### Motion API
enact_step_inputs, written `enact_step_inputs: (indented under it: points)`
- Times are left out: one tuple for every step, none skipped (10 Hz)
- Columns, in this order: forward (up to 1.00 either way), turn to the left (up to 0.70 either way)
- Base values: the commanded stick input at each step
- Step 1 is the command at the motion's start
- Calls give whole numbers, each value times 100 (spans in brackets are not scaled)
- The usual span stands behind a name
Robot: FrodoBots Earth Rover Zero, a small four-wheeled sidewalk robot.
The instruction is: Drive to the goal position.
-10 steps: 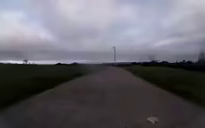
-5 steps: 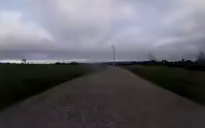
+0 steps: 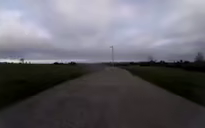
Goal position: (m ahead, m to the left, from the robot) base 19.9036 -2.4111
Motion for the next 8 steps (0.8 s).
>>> enact_step_inputs:
  points:
    - [85,-26]
    - [85,-13]
    - [85,-7]
    - [85,-18]
    - [85,-29]
    - [85,0]
    - [85,0]
    - [85,-10]
